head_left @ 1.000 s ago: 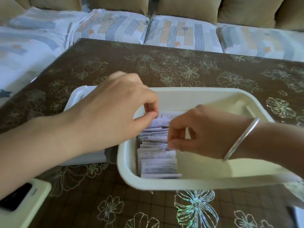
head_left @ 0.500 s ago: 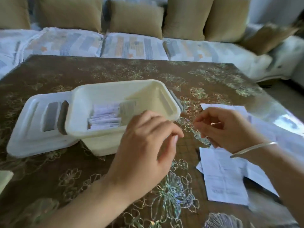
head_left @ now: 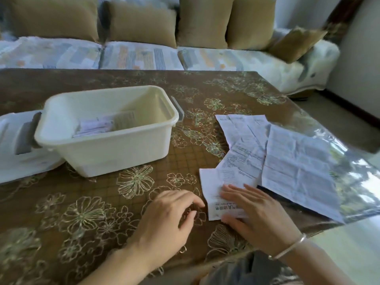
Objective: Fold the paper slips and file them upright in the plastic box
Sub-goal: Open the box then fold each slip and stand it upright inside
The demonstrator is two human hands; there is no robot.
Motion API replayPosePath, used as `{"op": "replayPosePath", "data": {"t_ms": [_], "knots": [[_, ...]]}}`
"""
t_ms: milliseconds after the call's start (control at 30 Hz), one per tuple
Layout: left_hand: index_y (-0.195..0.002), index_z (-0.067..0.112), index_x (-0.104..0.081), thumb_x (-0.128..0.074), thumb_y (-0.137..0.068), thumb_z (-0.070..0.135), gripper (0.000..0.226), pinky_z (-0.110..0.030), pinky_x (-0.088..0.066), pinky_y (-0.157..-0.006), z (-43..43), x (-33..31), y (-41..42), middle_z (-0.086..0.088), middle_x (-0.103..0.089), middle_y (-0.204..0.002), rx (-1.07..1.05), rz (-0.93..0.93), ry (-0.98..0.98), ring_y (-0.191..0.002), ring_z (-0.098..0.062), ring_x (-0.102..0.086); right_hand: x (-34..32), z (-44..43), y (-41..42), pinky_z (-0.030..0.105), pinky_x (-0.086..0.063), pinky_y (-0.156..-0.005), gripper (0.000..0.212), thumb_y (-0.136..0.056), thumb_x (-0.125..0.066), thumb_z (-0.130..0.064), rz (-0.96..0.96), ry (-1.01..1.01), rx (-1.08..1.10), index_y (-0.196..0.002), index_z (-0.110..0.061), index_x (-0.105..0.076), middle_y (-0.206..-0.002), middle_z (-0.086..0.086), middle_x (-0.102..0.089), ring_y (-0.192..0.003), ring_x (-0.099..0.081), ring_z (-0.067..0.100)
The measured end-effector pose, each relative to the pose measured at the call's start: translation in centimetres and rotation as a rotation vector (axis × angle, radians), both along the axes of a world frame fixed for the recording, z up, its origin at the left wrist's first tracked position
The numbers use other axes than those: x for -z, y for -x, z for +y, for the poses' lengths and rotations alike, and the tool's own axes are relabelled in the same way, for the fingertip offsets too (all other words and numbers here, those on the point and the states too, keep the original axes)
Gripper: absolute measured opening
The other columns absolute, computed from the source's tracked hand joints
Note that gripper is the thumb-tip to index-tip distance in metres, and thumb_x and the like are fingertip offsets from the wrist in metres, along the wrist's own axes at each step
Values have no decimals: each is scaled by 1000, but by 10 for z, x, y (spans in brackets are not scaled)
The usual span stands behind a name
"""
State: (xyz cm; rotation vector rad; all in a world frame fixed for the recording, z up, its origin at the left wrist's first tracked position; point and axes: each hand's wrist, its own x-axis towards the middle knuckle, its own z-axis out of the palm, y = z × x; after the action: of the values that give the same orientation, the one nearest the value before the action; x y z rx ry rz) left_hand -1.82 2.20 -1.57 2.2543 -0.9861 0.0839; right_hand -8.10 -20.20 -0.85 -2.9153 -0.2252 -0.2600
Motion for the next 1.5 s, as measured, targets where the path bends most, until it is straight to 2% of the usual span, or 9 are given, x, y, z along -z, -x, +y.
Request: {"op": "replayPosePath", "data": {"t_ms": [300, 600, 733, 900, 1033, 1100, 1167, 1233, 1500], "knots": [[-126, 33, -61, -77, -75, 46, 55, -5, -21, -105, 30, 10, 1, 26, -57, -127, -17, -19, -135, -117, 18, -36, 9, 54, -2, 20, -57, -70, 44, -85, -52, -56, -103, -146, -31, -120, -30, -62, -119, -18, -66, -115, -58, -2], [-94, 33, -70, -68, -80, 45, 19, -21, -50, -82, 75, 3, -3, 26, -66, -102, -119, -160, -105, -91, -2, -61, 18, 93, -4, 17, -52, -77, 48, -78, -59, -57, -123, -230, -122, -121, -35, -58, -121, -18, -65, -115, -56, -4], [-81, 33, -76, -58, -86, 50, 25, -19, -50, -79, 86, 2, -3, 30, -69, -88, -220, 55, 92, -87, 7, -64, 21, 99, -7, 19, -53, -67, 41, -82, -60, -41, -150, -261, -153, -122, -35, -54, -113, -19, -66, -97, -63, 2], [-78, 31, -76, -54, -85, 47, 28, -24, -51, -69, 85, 0, -2, 26, -70, -80, -290, 228, 165, -82, 3, -66, 19, 96, -6, 19, -50, -87, 54, -82, -67, -35, -33, -481, -202, -130, -34, -44, -126, -18, -52, -108, -57, 1], [-86, 30, -75, -44, -94, 56, 41, -12, -47, -73, 88, -4, 4, 25, -70, -77, -258, 305, 255, -78, 6, -66, 22, 94, -5, 19, -52, -70, 16, -87, -59, -29, -93, -598, -99, -102, -28, -61, -97, -20, -67, -87, -63, -3], [-97, 26, -72, -36, -88, 75, 62, -7, -42, -61, 92, -7, 9, 23, -64, -62, -174, 339, 311, -59, 6, -59, 22, 97, -7, 26, -54, -66, 14, -90, -56, -40, -66, -660, -3, -100, -32, -61, -87, -17, -69, -79, -65, 2], [-104, 25, -69, -43, -78, 83, 69, -11, -47, -65, 95, -8, 11, 22, -70, -78, -118, 363, 309, -73, 3, -66, 21, 101, -12, 34, -54, -63, 19, -85, -60, -44, -54, -701, 108, -101, -34, -58, -80, -15, -70, -72, -65, 7], [-104, 29, -67, -60, -73, 76, 57, -12, -49, -78, 95, -4, 9, 22, -71, -94, -163, 328, 292, -91, -1, -68, 20, 104, -19, 36, -55, -66, 22, -83, -66, -39, -61, -708, 177, -102, -36, -57, -81, -22, -69, -73, -65, 6], [-59, 25, -51, -68, -78, 39, 29, -30, -48, -58, 67, 10, 1, 14, -57, -69, -496, -32, 179, -63, -9, -56, 19, 118, -30, 21, -45, -64, 36, -79, -74, -34, -108, -543, 215, -111, -33, -56, -91, -17, -62, -79, -57, 5]]}}
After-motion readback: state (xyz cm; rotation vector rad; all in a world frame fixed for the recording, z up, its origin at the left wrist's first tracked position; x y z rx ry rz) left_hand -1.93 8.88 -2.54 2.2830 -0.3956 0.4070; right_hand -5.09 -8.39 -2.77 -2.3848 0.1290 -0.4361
